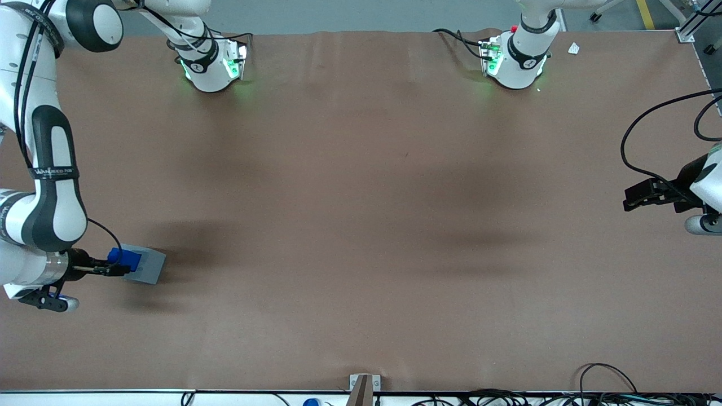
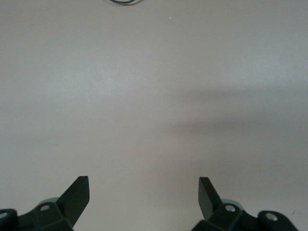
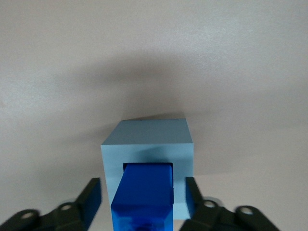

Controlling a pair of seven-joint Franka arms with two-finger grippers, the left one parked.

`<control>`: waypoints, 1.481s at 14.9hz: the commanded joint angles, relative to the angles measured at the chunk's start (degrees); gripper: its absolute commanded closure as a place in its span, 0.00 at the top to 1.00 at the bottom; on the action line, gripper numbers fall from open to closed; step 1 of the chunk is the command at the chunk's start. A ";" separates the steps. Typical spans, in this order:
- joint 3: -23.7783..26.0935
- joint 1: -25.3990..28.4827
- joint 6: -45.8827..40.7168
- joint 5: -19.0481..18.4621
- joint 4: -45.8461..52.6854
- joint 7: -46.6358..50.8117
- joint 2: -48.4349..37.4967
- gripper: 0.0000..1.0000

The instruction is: Insert blue part into gray base with right arm

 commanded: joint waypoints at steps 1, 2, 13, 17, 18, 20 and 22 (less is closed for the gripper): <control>0.62 -0.12 0.23 -0.36 0.44 -0.01 0.29 1.00; 0.62 -0.03 -0.03 -0.36 0.52 -0.18 0.12 1.00; 0.97 3.84 -12.77 -6.78 -4.99 -0.27 -24.63 1.00; 1.58 5.24 -15.13 -5.37 -10.98 -0.10 -38.53 1.00; 1.50 6.73 -16.80 -5.11 -12.56 0.60 -41.34 1.00; 1.50 8.76 -14.55 -5.11 -18.78 3.33 -46.27 1.00; 1.50 9.64 -12.52 -5.11 -21.45 3.51 -47.52 1.00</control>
